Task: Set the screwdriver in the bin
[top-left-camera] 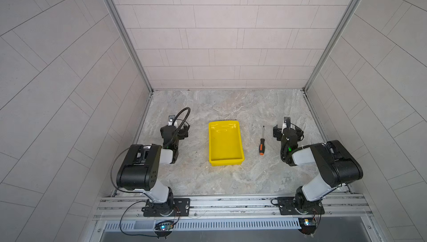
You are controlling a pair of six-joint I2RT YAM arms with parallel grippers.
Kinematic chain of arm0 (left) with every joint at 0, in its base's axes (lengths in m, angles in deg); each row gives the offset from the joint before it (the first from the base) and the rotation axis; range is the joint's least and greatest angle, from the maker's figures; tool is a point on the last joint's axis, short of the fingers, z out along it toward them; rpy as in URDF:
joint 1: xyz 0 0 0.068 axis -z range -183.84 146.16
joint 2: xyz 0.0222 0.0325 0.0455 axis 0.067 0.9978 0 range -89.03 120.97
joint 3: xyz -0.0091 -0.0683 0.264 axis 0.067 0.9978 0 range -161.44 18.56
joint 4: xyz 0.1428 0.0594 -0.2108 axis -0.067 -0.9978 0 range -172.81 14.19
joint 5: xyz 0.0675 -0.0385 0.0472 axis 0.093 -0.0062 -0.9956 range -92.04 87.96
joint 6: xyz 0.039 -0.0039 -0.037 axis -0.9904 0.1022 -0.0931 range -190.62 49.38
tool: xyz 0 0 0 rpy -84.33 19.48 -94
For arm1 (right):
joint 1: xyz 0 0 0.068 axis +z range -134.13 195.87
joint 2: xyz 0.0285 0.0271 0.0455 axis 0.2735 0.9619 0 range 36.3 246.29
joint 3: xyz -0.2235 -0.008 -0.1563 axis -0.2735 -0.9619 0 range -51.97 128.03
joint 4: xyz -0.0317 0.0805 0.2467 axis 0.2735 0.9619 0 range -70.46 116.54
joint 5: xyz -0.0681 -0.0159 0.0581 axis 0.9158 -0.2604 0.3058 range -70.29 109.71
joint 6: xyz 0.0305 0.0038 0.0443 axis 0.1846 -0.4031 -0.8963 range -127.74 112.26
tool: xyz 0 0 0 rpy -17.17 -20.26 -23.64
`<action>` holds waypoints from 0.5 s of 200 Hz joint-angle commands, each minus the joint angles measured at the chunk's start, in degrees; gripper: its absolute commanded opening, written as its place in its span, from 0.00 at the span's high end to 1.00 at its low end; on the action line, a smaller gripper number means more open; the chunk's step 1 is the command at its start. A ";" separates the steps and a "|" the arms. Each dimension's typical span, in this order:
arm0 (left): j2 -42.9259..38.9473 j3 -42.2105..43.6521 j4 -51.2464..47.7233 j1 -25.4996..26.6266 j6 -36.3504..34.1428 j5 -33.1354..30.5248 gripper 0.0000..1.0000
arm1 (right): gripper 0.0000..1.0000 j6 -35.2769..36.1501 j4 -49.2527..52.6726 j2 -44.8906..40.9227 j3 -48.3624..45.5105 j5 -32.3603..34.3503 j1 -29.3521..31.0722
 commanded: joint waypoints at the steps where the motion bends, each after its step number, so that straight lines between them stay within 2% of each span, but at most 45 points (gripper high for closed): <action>1: 0.30 -0.04 1.63 -0.10 -0.56 0.44 0.00 | 0.01 -0.58 -0.21 -1.15 0.35 -0.34 -0.29; 24: 0.26 -0.06 1.60 -0.03 -0.47 0.44 0.00 | 0.01 0.31 -4.63 -0.14 -1.01 -0.69 -0.18; 100: 0.31 -0.04 1.64 -0.04 -0.47 0.45 0.00 | 0.01 0.42 -3.78 -0.37 -0.85 -1.70 -0.25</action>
